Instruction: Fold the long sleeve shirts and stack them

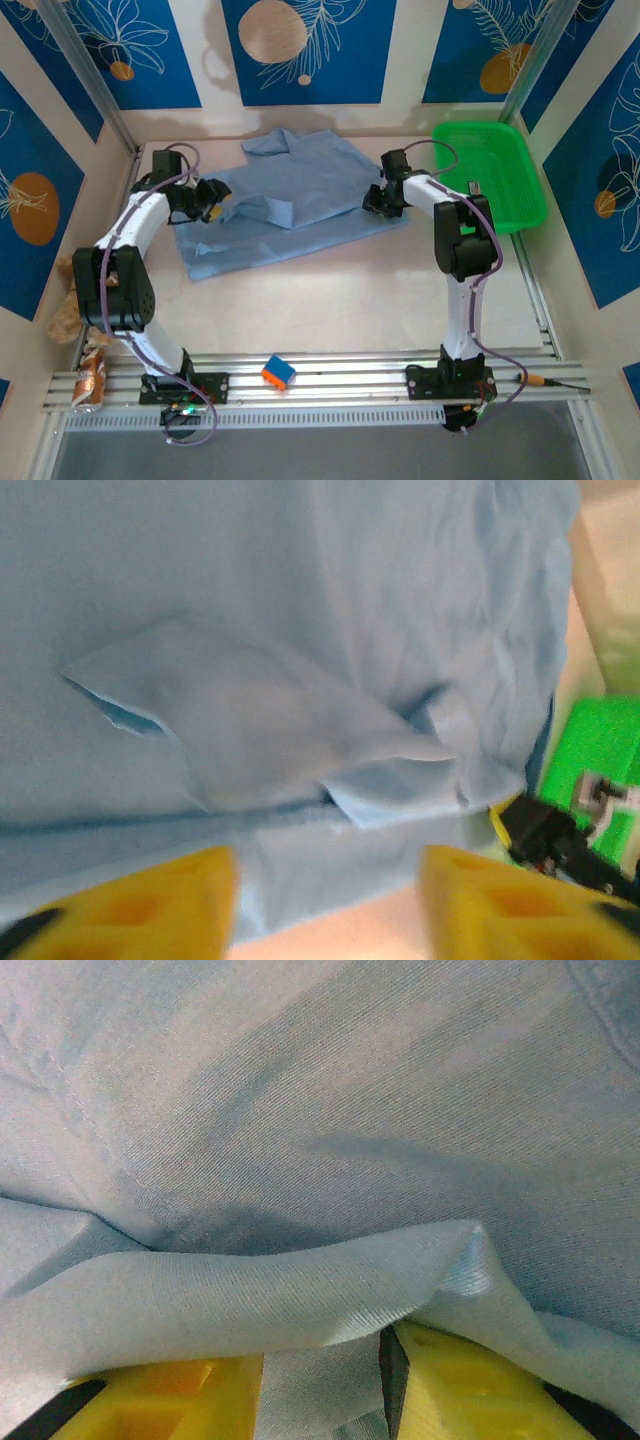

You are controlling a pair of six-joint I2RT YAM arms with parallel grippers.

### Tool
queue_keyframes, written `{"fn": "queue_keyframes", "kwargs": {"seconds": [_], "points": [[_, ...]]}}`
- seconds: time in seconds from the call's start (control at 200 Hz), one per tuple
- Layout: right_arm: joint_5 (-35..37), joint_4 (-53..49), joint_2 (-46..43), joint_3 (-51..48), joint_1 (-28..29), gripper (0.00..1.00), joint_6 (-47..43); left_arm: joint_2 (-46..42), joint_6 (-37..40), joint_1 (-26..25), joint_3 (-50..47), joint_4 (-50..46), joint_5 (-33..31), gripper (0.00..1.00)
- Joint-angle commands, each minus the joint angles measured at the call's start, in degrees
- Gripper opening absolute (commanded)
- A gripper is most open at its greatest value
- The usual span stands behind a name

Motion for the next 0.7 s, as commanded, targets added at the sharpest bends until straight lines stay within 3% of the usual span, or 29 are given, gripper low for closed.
{"fn": "queue_keyframes", "kwargs": {"seconds": [0.0, 0.135, 0.29, 0.495, 0.69], "points": [[-1.5, -0.6, 0.9, 1.0, 0.6, 0.39, -1.0, -0.7, 1.7, 1.9, 3.9, -1.0, -5.5, 0.70], [-1.7, -1.0, 0.6, 1.0, 0.6, 0.40, -1.8, -4.1, 14.8, 0.3, 8.9, -11.1, -11.8, 0.78], [-2.3, -1.2, 0.6, 1.3, 0.6, 0.42, -2.0, -9.5, 25.8, -4.4, 3.1, -21.2, -20.9, 0.78], [-1.7, -2.0, 0.5, 1.3, 1.0, 0.43, -2.8, -16.2, 33.8, -14.6, -6.4, -21.2, -30.0, 0.79], [-1.9, -2.1, 0.6, 1.4, 0.9, 0.43, -2.8, -12.6, 43.3, -23.6, -9.7, -15.2, -38.8, 0.86]]}}
